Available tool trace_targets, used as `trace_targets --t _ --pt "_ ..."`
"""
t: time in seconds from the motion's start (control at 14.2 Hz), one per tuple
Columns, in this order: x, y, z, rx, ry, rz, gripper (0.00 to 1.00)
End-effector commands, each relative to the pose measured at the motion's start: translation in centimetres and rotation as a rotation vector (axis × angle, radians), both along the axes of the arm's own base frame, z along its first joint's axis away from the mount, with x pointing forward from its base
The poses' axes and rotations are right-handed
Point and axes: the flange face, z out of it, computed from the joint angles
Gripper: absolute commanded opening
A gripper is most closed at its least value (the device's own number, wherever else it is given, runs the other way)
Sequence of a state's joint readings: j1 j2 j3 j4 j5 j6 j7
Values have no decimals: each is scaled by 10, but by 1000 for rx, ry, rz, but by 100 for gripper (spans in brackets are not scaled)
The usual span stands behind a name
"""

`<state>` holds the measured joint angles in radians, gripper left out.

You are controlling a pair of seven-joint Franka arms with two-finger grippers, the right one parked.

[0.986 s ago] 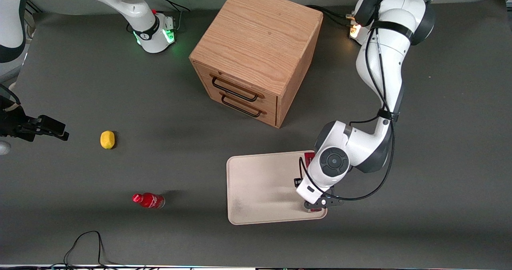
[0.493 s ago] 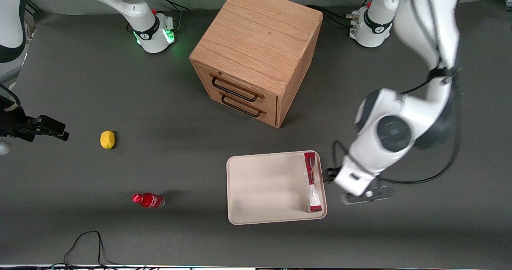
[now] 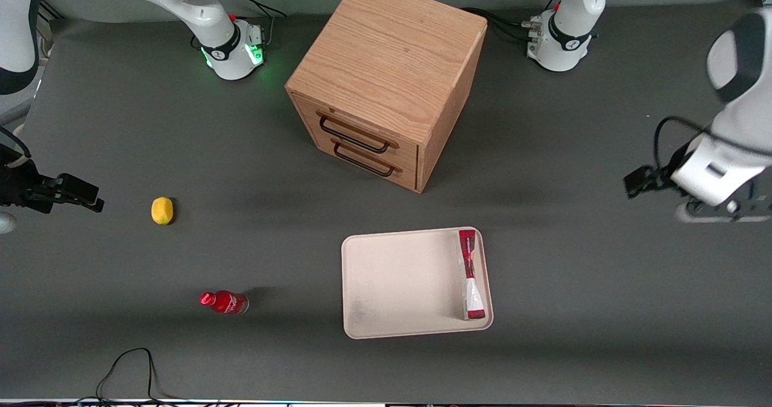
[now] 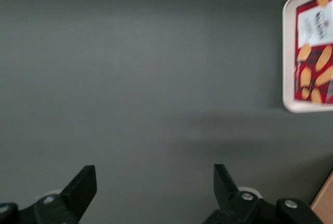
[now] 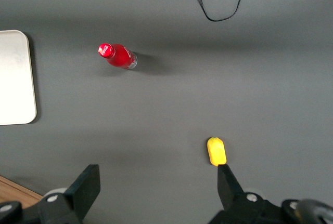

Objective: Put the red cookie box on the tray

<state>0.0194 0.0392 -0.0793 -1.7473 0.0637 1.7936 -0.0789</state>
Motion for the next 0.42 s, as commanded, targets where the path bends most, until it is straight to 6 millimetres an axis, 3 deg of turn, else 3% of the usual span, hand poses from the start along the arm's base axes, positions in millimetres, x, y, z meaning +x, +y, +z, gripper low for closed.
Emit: trace_targets --t 0.0,0.14,0.35 --pt "-62 6 31 2 15 -4 100" --pt "-75 9 47 -2 24 -11 100" --pt "-81 8 52 -53 34 -14 100"
